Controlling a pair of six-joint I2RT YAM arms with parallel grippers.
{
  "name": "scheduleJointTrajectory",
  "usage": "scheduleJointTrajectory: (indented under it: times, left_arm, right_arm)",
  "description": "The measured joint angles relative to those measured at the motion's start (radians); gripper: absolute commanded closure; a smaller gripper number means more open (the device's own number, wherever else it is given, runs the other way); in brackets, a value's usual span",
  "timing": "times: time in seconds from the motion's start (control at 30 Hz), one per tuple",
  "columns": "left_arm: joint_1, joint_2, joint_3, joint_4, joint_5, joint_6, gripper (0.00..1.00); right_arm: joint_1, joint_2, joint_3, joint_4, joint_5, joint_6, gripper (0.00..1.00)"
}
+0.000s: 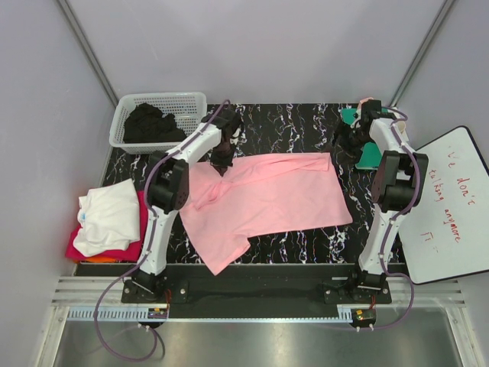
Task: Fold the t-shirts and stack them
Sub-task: Fold the flattened tshirt in 1/3 of the way
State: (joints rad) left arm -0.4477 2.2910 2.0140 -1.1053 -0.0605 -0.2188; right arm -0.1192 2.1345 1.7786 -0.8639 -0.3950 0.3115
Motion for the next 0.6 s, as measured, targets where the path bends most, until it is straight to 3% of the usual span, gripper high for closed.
scheduleJointTrajectory:
  times: [0.3, 0.4, 0.5, 0.6]
  left_arm:
    - [0.000, 0.040, -0.054, -0.001, 0.002, 0.000, 1.00]
    - [-0.001, -0.006, -0.124, 0.006, 0.004, 0.000, 1.00]
    - [-0.005, -0.061, -0.202, 0.006, 0.004, 0.000, 1.00]
    - [-0.013, -0.124, -0.276, 0.005, 0.004, 0.000, 1.00]
  right_arm:
    - [0.000, 0.000, -0.001, 0.000, -0.011, -0.002, 0.14]
    - [0.000, 0.000, -0.001, 0.000, -0.012, -0.002, 0.11]
    - [0.000, 0.000, -0.001, 0.000, -0.017, -0.002, 0.00]
    - [0.000, 0.000, 0.000, 0.000, -0.019, -0.002, 0.00]
